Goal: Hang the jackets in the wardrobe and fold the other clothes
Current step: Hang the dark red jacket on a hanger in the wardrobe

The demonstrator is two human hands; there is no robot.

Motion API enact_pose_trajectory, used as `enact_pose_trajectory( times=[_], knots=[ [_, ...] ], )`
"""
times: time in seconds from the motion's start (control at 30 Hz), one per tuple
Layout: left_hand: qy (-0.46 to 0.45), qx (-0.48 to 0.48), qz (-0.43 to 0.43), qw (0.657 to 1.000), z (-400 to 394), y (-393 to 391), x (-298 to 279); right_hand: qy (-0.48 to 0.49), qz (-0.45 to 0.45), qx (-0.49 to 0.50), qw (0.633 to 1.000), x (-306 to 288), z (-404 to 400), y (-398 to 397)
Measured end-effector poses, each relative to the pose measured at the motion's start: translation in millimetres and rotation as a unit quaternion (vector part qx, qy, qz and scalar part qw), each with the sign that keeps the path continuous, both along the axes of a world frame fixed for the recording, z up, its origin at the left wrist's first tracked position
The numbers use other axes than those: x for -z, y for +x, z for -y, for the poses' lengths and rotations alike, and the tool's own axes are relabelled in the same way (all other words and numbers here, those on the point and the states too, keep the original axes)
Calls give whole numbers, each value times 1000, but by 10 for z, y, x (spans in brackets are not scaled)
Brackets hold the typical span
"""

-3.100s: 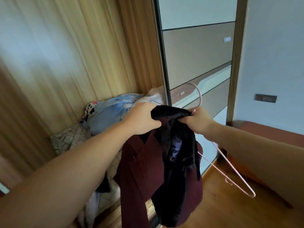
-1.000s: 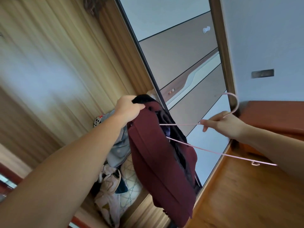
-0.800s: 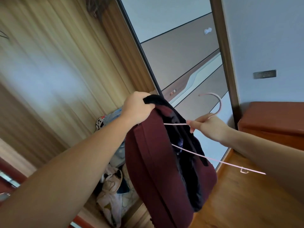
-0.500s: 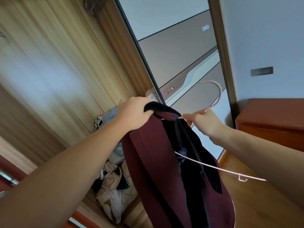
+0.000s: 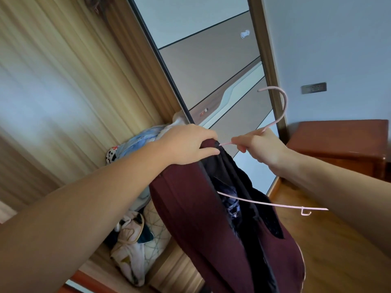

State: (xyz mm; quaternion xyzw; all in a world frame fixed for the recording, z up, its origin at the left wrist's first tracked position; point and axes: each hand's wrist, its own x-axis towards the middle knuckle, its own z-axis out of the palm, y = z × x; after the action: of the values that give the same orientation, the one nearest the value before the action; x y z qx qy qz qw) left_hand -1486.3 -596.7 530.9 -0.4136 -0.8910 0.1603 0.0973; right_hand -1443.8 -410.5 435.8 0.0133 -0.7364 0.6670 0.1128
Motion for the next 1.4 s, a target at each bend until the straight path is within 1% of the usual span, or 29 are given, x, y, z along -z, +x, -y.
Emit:
enact_pose_trajectory(
  times=[0.1,0.23,0.3,0.4,0.43,0.47,0.5,0.53,0.57,0.6,0.67,0.73,0.87,0.93,1.0,1.07,1.2,1.3,1.33,1.4],
  knots=[
    [-56,34,-32,997,-133,38,53,5,-9,2,1000,13,-55,30],
    [-60,37,11,997,-283,71,7,26,-34,8,999,-24,-127,71],
    [-64,34,11,997,-305,46,-4,46,-48,37,997,-66,-152,55],
    [-63,18,-5,998,-261,-21,-12,86,-95,125,984,-100,-158,2],
    [-61,8,-13,998,-232,-49,-18,115,-133,160,971,-77,-158,20],
    [-60,-4,-19,998,-194,-73,-29,155,-194,184,951,-33,-163,59],
    [-57,-17,-21,998,-154,-94,-46,200,-269,194,922,41,-167,105],
    [-52,-29,-23,998,-115,-114,-68,251,-320,177,896,146,-166,140],
    [-45,-38,-28,998,-82,-131,-89,308,-331,142,881,287,-168,149],
    [-37,-44,-35,998,-57,-138,-112,367,-302,99,874,437,-170,135],
    [-30,-48,-56,997,-49,-116,-168,460,-189,38,867,724,-147,43],
    [-33,-48,-80,995,-61,-74,-238,473,-98,36,875,926,-82,-74],
    [-26,-36,-103,994,6,21,-395,452,-3,61,890,1138,21,-309],
    [-26,-33,-111,993,148,64,-443,453,14,43,891,1163,-68,-403],
    [-32,-35,-119,992,338,98,-457,482,20,32,875,1138,-268,-475],
    [-41,-41,-127,990,544,144,-419,493,39,50,868,1129,-507,-498],
    [-35,-42,-139,989,937,225,-272,458,79,107,879,1022,-880,-551],
    [-45,-11,-168,985,1154,234,-141,436,61,116,890,777,-956,-662],
    [-48,-13,-179,983,1198,221,-106,437,50,120,890,684,-954,-703],
    [-61,-50,-174,982,1224,203,-38,429,33,130,893,496,-922,-760]
  ],
)
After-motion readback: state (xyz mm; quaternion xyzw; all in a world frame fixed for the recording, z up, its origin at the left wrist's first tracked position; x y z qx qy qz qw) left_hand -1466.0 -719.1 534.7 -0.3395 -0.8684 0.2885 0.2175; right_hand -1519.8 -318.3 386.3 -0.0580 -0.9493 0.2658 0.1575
